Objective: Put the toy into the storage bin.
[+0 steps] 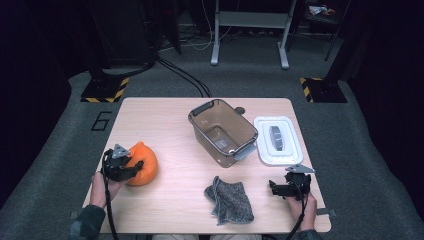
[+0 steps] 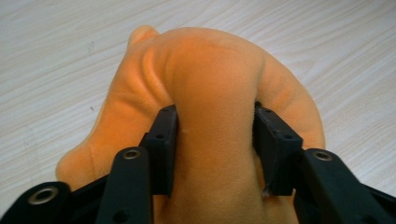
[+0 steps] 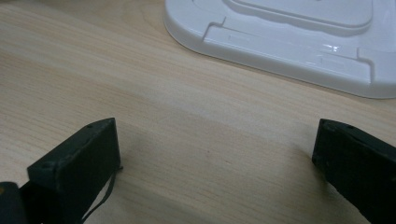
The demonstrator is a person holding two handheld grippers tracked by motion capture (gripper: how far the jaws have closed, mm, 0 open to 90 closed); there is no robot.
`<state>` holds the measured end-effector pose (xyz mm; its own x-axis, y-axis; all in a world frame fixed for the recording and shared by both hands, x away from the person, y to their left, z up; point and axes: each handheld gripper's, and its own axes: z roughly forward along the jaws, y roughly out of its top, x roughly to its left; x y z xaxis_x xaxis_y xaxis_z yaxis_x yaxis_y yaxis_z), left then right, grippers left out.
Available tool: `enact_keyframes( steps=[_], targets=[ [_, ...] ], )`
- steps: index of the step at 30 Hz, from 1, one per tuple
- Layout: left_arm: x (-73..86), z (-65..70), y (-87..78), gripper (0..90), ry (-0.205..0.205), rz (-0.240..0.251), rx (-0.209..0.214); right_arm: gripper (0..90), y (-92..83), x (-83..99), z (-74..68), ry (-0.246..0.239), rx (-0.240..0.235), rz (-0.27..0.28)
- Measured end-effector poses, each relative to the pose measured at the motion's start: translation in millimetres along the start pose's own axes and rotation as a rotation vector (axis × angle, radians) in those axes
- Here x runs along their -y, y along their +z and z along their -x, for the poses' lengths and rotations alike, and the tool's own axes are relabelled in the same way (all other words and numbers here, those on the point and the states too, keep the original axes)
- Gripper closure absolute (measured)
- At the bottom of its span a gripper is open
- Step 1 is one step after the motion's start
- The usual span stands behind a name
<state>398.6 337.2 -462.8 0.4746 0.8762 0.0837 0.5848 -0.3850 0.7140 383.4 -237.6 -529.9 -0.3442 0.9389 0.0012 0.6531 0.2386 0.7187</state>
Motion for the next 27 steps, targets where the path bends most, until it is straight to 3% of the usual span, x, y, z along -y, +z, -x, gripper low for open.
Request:
enact_keyframes(
  steps=[7,14,27],
  targets=[
    [-1.5,-0.2,-3.7,60.9,0.006,0.0,-0.006,0.2,0.0,0.0,0.0,0.0,0.0,-0.001],
    [-1.3,-5.6,-10.7,66.8,-0.039,0.045,0.014,0.2,0.0,-0.1,0.0,0.0,0.0,-0.001],
    [-12.8,-2.2,-22.8,67.5,-0.025,0.087,0.005,0.2,0.0,0.0,0.0,0.0,0.0,0.0]
  ],
)
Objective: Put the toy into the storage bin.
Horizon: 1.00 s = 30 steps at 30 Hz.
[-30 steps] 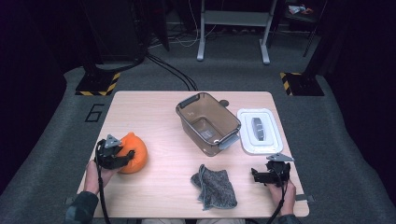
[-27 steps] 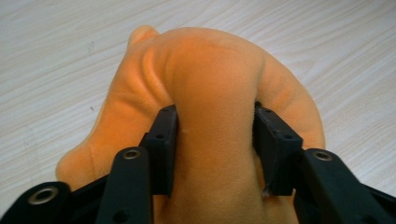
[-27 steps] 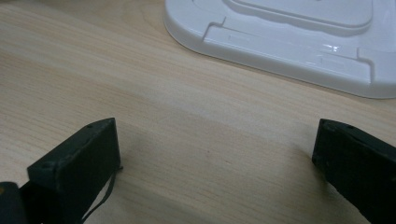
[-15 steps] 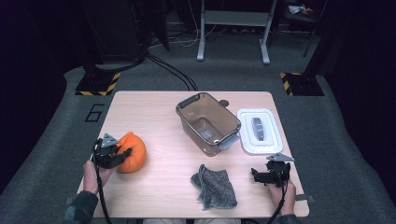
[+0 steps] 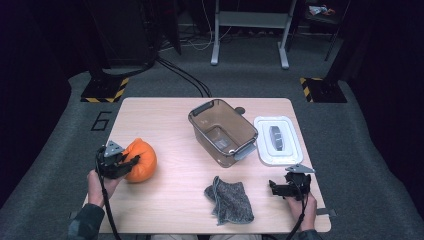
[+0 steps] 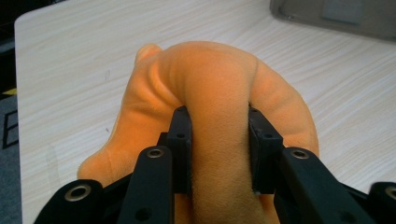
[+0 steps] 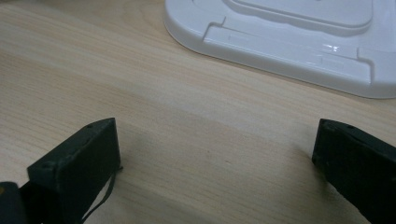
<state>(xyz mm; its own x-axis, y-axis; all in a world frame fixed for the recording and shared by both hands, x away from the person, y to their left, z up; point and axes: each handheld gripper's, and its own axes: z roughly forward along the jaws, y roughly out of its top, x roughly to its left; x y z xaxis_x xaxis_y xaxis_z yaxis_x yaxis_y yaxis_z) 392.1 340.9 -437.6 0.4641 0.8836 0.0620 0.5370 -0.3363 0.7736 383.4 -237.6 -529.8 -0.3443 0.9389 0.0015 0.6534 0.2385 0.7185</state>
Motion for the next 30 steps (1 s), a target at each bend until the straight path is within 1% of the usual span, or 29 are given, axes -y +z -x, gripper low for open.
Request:
enact_keyframes(
  steps=[5,9,10,11,13,19,25,26,29,30],
  targets=[
    [-8.7,0.5,-3.8,67.5,0.0,0.018,0.005,0.2,0.0,0.0,0.0,0.0,0.0,0.0],
    [-14.8,2.0,-3.1,67.4,0.008,0.027,0.002,0.2,0.0,0.0,0.0,0.0,0.0,0.0],
    [-16.6,2.6,-2.5,67.5,0.008,0.035,-0.002,0.2,0.0,0.0,0.0,0.0,0.0,0.0],
    [-18.1,2.4,-2.8,67.4,0.012,0.029,0.004,0.2,0.0,0.0,0.0,0.0,0.0,0.0],
    [-21.1,3.1,-1.9,67.4,0.017,0.035,0.003,0.2,0.0,0.0,0.0,0.0,0.0,0.0],
    [-30.4,3.2,-0.6,67.4,0.009,0.052,0.005,0.2,0.0,0.0,0.0,0.0,0.0,0.0],
    [-40.6,2.1,-1.3,67.3,0.012,0.069,0.003,0.2,0.0,0.0,-0.1,0.002,0.001,0.001],
    [-42.1,2.0,-1.0,67.4,0.006,0.073,0.005,0.2,0.2,-0.1,-0.2,0.004,0.002,0.001],
    [-46.8,0.8,1.4,67.3,0.005,0.075,0.0,0.2,0.0,0.0,0.0,0.0,0.0,-0.001],
    [-49.3,0.4,2.4,67.3,0.004,0.071,0.006,0.2,0.2,-0.1,-0.2,0.004,0.002,0.001]
  ],
)
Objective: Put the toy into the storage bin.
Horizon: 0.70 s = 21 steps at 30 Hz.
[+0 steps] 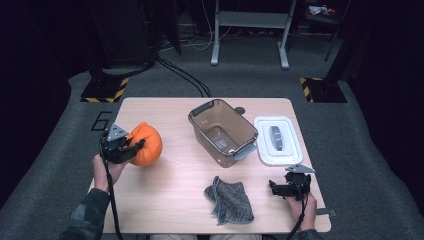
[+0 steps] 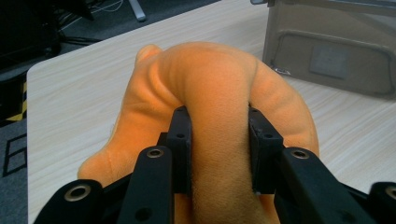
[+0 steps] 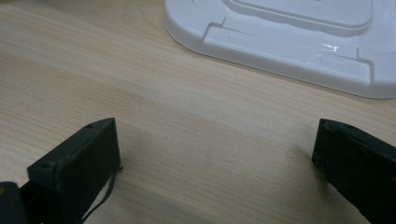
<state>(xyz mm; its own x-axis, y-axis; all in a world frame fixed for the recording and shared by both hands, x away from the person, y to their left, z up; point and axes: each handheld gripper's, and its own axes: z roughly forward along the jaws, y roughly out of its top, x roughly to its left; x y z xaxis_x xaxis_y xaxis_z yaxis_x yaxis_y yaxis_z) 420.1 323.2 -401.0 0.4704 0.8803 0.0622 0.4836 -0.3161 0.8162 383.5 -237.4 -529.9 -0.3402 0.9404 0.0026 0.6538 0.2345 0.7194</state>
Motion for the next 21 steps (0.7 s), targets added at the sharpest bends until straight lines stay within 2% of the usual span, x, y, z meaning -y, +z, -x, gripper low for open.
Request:
enact_keyframes(
  steps=[21],
  targets=[
    [-43.7,4.1,7.4,67.0,0.037,0.024,0.003,0.2,0.0,0.0,0.1,0.0,0.0,0.001]
  ],
)
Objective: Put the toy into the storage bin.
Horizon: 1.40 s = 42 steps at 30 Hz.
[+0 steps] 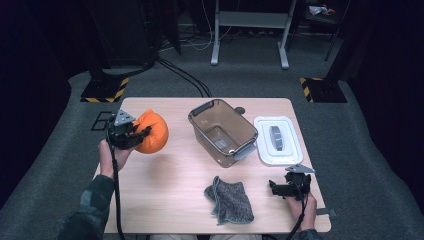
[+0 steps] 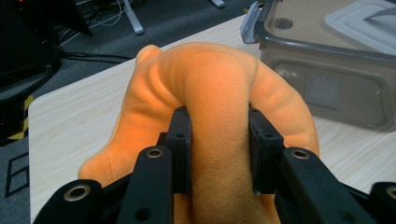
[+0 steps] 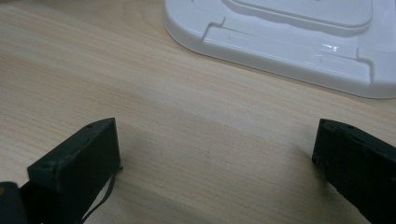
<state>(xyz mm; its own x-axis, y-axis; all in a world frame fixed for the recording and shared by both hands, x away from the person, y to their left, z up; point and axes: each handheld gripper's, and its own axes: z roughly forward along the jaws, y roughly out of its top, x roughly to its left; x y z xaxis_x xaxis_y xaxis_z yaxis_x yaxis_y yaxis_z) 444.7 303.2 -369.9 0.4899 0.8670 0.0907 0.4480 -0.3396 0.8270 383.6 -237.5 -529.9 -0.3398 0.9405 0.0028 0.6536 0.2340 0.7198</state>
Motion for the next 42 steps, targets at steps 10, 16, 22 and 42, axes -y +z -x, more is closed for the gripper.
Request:
enact_keyframes(
  steps=[10,16,22,42],
  targets=[
    [-19.8,1.9,6.7,66.9,0.009,0.007,-0.001,0.2,0.0,0.0,0.0,0.0,0.0,0.0],
    [-37.2,2.8,8.5,66.8,0.017,0.017,-0.008,0.2,0.0,0.0,0.0,0.001,0.0,0.0],
    [-51.9,4.6,9.7,66.7,0.025,0.029,-0.011,0.2,0.0,0.0,0.0,0.0,0.0,0.0],
    [-93.0,28.2,34.4,66.1,0.086,0.026,0.011,0.2,0.0,0.0,-0.1,0.0,0.001,0.0]
  ],
)
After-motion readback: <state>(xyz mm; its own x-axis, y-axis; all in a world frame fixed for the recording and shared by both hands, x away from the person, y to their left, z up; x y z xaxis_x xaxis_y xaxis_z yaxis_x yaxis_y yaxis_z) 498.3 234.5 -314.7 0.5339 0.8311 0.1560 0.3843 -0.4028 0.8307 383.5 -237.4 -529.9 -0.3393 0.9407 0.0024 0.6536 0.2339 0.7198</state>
